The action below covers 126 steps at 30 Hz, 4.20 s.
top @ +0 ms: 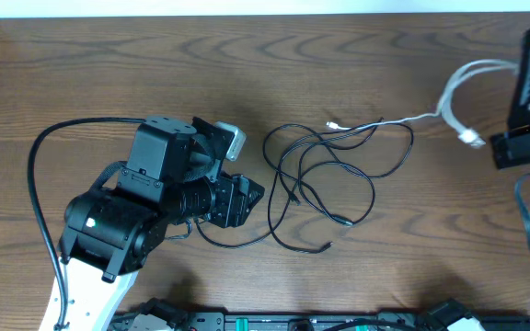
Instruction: Untangle cables
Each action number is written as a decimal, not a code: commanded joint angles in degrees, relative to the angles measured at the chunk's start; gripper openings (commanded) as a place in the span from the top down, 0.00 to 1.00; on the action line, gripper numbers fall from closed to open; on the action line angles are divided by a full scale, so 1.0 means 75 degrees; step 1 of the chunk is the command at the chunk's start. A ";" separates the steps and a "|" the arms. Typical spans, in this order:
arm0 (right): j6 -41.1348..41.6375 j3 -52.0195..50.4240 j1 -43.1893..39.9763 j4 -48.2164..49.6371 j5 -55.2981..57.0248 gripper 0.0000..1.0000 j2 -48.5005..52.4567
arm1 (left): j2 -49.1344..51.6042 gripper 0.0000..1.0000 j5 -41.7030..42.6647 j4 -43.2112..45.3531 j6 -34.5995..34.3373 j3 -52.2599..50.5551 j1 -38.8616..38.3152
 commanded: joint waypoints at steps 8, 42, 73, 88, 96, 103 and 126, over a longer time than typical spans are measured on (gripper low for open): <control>-0.0933 0.1734 -0.0017 0.0102 0.0254 0.99 -0.0146 | -0.0023 0.34 -0.0300 0.0070 0.0052 0.0146 -0.0003; -0.1472 0.1816 -0.5004 -0.2550 0.0184 0.99 0.3500 | 0.0006 0.34 -0.0297 0.0087 0.0041 0.0140 -0.0003; 0.1128 0.1827 -1.1173 -0.2550 -0.5170 0.99 0.7082 | 0.0035 0.34 -0.0210 -0.0487 0.0000 0.0122 -0.0003; 0.1425 0.1824 -1.2141 -0.3346 -0.6094 0.51 0.8396 | 0.0519 0.34 -0.0210 -0.0484 -0.0160 0.0122 -0.0006; 0.1367 0.1824 -1.1511 -0.3879 -0.6100 0.33 0.8396 | 0.0551 0.34 -0.0210 -0.0478 -0.0157 0.0122 -0.0003; -0.0291 0.1827 -0.9876 -0.4978 -0.6187 0.22 0.8396 | 0.0548 0.34 -0.0207 -0.0428 -0.0163 0.0125 -0.0003; -0.5126 0.1795 -0.2664 -0.6781 -0.1778 0.01 0.8396 | -0.0297 0.30 -0.1976 0.0510 -0.1218 0.0597 0.0274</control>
